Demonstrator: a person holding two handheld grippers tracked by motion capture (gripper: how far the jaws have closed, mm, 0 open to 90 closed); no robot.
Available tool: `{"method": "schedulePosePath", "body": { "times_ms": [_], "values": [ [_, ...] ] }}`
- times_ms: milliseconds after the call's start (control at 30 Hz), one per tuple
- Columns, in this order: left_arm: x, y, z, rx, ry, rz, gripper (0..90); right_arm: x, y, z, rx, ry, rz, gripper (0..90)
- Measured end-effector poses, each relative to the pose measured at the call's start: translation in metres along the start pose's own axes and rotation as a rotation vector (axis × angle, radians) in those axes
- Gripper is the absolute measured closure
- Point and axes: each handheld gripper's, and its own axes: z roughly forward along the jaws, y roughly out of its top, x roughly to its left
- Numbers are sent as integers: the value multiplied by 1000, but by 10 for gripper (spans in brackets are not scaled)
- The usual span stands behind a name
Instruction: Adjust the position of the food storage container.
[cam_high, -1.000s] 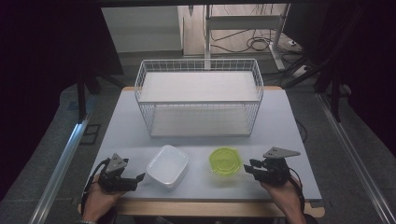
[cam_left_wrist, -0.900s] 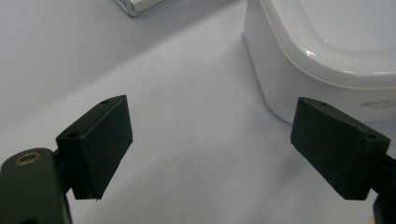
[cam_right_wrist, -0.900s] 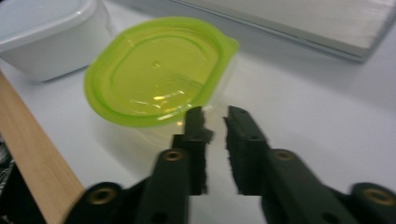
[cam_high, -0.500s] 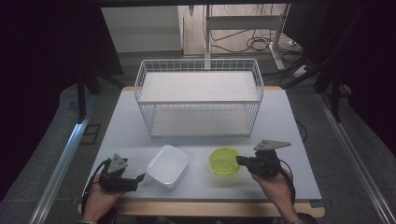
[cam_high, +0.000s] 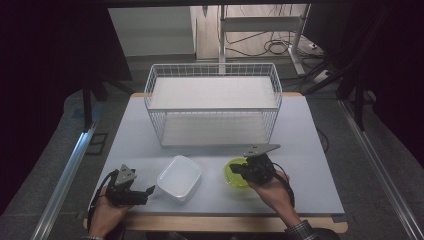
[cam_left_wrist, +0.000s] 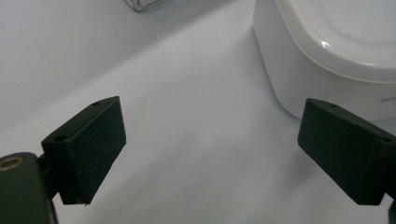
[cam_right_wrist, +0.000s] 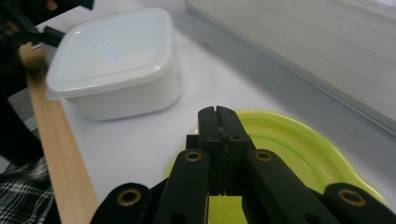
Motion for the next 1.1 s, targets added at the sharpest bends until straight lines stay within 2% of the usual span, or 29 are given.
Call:
{"method": "schedulePosePath", "body": {
  "times_ms": [67,233,367,433,500,667,700,800,933,1100],
  "values": [
    [-1,0,1,9,3,8,73,9,5,11,16,36,-28,900],
    [-1,0,1,10,0,10,73,18,6,28,60,45,-68,900],
    [-1,0,1,9,0,10,73,21,0,36,95,40,-77,900],
    [-1,0,1,9,-1,11,73,20,0,37,95,46,-76,900],
    [-1,0,1,10,-2,8,73,20,-1,35,99,24,-79,900],
    [-2,0,1,14,-9,7,75,13,-5,29,93,8,-57,900],
    [-2,0,1,18,-10,10,76,7,-7,25,91,-11,-41,900],
    [-2,0,2,25,-14,8,79,0,-11,19,85,-29,-17,900],
    [-2,1,2,32,-25,7,91,-7,-15,12,79,-52,-5,900],
    [-4,1,3,45,-37,3,102,-23,-22,0,68,-94,34,900]
  ]
}}
